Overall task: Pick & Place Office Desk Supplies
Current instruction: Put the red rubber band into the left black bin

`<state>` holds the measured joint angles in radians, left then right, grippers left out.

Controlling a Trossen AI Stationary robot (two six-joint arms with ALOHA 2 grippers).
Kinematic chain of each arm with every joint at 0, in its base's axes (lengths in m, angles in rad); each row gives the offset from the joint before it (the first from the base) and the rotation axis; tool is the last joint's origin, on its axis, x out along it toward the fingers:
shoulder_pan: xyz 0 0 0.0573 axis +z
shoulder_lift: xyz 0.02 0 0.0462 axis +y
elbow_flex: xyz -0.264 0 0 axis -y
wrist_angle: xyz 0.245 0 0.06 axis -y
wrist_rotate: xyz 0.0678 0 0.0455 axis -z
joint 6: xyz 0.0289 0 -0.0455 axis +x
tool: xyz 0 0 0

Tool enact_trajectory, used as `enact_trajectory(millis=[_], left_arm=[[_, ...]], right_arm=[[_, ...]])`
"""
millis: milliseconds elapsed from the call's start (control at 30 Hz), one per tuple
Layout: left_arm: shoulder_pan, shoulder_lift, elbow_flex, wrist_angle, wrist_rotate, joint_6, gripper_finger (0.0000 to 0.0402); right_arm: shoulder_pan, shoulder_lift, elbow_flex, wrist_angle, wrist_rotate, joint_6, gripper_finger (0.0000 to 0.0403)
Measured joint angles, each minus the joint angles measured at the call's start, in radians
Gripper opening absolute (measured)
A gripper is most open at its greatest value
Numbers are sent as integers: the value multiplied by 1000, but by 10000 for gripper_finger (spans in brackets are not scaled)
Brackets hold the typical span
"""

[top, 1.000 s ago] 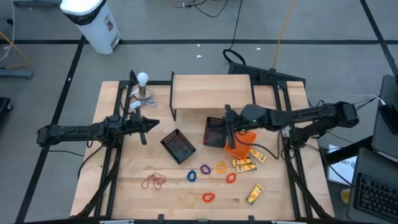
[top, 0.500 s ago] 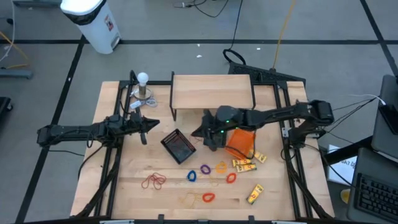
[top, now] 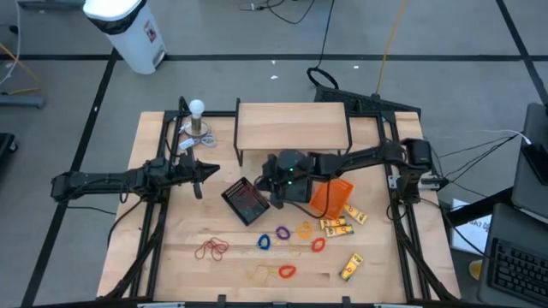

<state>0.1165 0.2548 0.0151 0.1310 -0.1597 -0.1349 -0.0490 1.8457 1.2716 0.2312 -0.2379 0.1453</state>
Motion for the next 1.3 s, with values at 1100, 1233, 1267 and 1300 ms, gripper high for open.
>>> enact_trajectory(millis=[1100,1233,1267,1300], left_arm=[[0,0,0,0,0,0,24],[0,0,0,0,0,-2,24],[0,0,0,0,0,-3,24],[0,0,0,0,0,-5,24]], right_arm=[[11,61,-1,131,5,25,0],[11,61,-1,131,5,26,1],[11,61,-1,131,5,26,4],[13,61,-1,131,5,26,8]])
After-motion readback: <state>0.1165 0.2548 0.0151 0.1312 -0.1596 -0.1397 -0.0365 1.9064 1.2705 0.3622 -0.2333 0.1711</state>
